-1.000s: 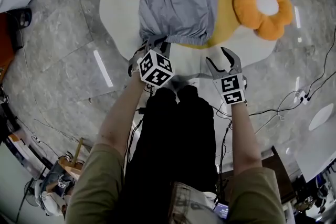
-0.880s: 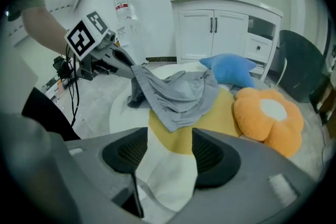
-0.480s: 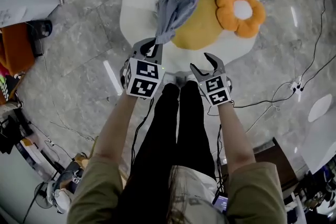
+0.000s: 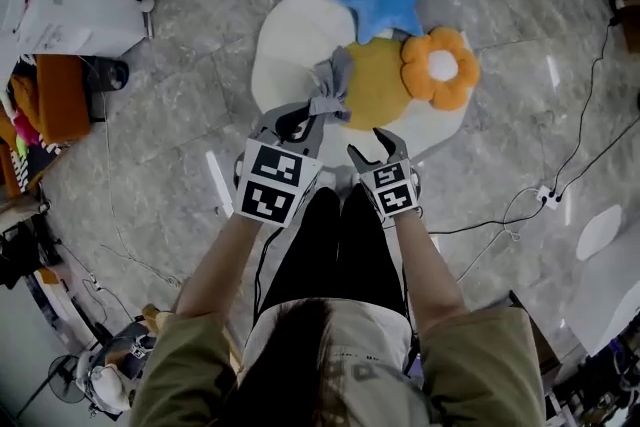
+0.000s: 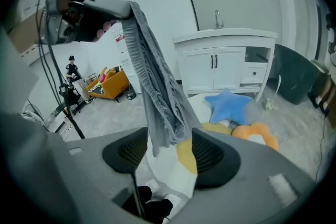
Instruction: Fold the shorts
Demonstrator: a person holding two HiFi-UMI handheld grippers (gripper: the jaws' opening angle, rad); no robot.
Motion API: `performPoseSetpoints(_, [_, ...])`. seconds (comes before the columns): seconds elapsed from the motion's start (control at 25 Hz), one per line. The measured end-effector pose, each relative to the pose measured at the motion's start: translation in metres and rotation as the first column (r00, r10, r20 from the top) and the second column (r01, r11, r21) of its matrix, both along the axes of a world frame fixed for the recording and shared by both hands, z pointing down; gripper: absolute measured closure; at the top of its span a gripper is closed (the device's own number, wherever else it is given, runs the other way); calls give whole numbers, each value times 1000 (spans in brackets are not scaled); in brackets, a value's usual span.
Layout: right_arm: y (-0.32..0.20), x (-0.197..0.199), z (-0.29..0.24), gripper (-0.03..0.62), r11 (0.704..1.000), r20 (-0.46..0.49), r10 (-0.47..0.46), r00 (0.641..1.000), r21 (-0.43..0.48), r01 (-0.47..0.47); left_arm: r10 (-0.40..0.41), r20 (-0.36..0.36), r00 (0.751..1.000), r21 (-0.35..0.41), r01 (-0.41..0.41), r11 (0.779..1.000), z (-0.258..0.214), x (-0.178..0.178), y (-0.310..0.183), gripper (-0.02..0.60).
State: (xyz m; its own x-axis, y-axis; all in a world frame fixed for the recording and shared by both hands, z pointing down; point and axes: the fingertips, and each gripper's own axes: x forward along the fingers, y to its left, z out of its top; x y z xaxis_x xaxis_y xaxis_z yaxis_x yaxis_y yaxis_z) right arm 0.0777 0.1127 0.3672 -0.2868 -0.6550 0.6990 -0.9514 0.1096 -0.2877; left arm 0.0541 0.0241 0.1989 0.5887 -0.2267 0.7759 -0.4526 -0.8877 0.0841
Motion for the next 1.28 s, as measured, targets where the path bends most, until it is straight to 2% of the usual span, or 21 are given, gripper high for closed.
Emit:
performPoseSetpoints(0.16, [-5,21,-19,339,997,18,76,997,31,-76,39,-22,999,35,-38,999,-33,-1,18,557])
performPoseSetpoints(0.24, [-5,37,-25,339,996,4,84,996,42,-85,45,-33,998,32,-44,999,-44,-4,27,557])
performPoseSetpoints(0.32, [-5,43,-21,339,999,1,38,999,18,-38,29,-61,998,17,-28,999,-57,-7,34,557])
performPoseSetpoints(0.4, [-4,30,-12,339,997,40,-66,997,-33,67,-2,-94,996,3,2,1000,-70,-10,38,557])
performPoseSetpoints(0.48, [1,6,-3,339,979,71,-186,980,-73,191,-28,-120,992,-4,28,1000,-80,-11,42,557])
performPoseSetpoints(0.56, [5,-11,7,339,958,52,-267,962,-94,271,-39,-134,990,-10,38,999,-87,-12,47,557])
performPoseSetpoints(0.68, [1,-22,20,339,954,25,-277,961,-113,278,-58,-155,986,-21,56,998,-98,-15,52,557])
performPoseSetpoints(0.8, [-1,-35,26,359,947,41,-291,956,-131,294,-121,-199,972,-36,116,993,-111,-20,50,557])
performPoseSetpoints(0.88, [-1,-39,28,411,945,26,-291,956,-146,292,-170,-208,963,-33,167,985,-115,-26,44,557])
performPoseSetpoints(0.96, [-2,-34,28,488,955,1,-244,970,-172,241,-219,-195,956,-18,220,975,-112,-38,35,557])
performPoseSetpoints(1.04, [-1,-27,27,493,961,-14,-210,978,-189,204,-275,-192,942,-27,275,961,-110,-51,27,557])
performPoseSetpoints(1.16, [-3,-11,23,493,962,-57,-216,975,-184,203,-352,-176,919,-25,354,935,-105,-70,18,557])
performPoseSetpoints(1.2, [-5,-5,19,510,962,-73,-222,972,-177,206,-377,-165,911,-19,380,925,-101,-77,14,557])
performPoseSetpoints(1.24, [-7,1,15,568,962,-87,-230,969,-170,213,-404,-153,902,-15,406,914,-96,-86,10,557])
performPoseSetpoints(1.28, [-8,8,11,572,961,-97,-241,966,-165,224,-429,-140,892,-11,432,902,-91,-94,5,557])
